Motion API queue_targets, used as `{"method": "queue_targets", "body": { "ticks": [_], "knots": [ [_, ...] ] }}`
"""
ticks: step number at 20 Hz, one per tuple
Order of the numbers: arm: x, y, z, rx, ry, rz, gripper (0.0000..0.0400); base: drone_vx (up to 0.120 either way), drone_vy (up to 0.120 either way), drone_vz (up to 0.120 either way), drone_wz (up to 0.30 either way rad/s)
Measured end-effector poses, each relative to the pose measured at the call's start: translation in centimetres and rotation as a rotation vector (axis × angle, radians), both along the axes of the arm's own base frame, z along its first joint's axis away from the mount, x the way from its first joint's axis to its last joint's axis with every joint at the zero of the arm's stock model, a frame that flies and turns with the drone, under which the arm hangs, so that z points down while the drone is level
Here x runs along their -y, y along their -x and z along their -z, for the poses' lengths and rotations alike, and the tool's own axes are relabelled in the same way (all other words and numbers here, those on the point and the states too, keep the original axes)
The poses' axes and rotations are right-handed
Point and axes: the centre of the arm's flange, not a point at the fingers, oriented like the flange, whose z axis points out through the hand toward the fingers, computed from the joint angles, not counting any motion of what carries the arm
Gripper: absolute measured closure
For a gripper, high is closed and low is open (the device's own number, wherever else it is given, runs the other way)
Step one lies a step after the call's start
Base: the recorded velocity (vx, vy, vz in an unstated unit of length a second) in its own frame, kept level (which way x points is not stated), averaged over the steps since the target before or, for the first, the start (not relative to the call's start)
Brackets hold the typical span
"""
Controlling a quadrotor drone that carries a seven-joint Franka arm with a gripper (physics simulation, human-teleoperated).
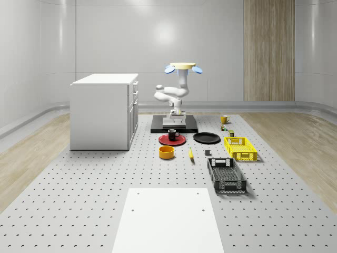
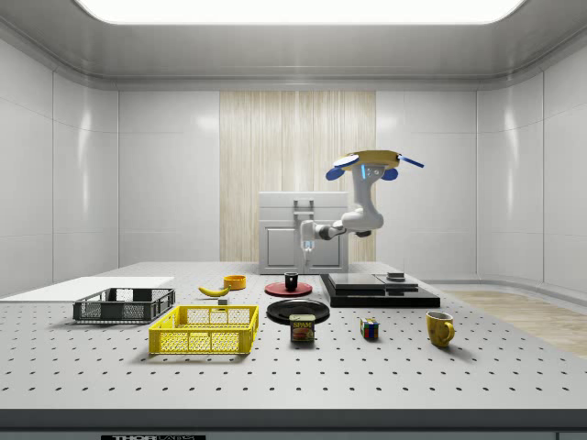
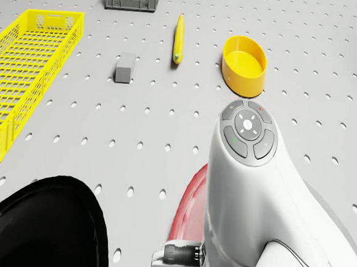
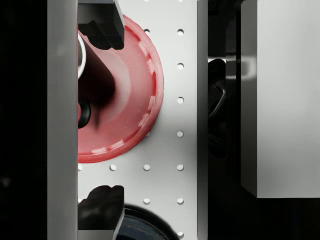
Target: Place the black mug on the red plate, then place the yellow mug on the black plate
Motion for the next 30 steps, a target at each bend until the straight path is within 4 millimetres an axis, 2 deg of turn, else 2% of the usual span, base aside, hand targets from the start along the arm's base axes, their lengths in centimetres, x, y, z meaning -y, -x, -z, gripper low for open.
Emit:
{"method": "queue_targets", "body": {
  "ticks": [30],
  "knots": [
    [0.00,0.00,0.01,0.000,0.000,0.000,0.0000,-0.120,0.120,0.000,0.000]
  ]
}}
